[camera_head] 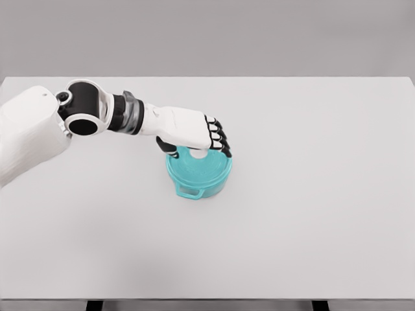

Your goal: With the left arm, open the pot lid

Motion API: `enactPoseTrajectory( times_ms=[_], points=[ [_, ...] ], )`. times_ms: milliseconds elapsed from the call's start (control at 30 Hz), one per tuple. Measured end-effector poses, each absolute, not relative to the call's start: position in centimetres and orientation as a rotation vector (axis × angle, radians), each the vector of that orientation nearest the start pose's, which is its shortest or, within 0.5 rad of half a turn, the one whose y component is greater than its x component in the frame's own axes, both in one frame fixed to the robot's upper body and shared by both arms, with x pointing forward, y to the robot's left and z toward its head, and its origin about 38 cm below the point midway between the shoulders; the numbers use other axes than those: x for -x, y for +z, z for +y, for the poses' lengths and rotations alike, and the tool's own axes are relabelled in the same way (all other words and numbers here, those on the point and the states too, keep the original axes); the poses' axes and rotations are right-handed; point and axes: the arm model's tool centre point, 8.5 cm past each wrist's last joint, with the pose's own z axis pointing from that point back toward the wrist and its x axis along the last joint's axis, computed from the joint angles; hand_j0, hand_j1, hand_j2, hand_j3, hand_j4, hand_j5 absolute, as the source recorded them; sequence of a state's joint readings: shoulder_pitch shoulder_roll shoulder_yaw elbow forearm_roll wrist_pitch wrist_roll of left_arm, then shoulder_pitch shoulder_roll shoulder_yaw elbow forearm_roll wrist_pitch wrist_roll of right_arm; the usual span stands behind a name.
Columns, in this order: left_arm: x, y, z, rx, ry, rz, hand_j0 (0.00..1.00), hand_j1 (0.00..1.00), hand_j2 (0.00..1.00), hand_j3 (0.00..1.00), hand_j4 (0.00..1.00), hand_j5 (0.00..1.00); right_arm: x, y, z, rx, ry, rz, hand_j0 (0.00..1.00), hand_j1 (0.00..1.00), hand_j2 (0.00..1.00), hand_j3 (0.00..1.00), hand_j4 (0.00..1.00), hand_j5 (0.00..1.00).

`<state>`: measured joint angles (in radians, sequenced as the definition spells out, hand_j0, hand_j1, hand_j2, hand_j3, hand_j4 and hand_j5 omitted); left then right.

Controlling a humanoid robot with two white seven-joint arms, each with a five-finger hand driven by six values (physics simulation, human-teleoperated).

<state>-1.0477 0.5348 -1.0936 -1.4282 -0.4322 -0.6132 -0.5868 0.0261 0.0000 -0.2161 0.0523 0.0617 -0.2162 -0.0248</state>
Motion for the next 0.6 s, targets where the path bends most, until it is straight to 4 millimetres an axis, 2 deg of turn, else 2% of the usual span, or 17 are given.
enactPoseTrajectory(
  times_ms=[433,600],
  points=[
    [-44.29,23.06,11.52,0.215,2.875,1.577,0.86,0.86,0.86,0.86,0.86,0.86,1.28,-25.90,-27.30,0.123,-0.150,-0.143,1.00,1.00,1.00,1.00,1.00,1.00],
    [-44.24,22.95,11.44,0.211,2.876,1.572,0.78,0.78,0.78,0.78,0.78,0.78,1.28,-25.90,-27.30,0.123,-0.150,-0.143,1.00,1.00,1.00,1.00,1.00,1.00]
  ],
)
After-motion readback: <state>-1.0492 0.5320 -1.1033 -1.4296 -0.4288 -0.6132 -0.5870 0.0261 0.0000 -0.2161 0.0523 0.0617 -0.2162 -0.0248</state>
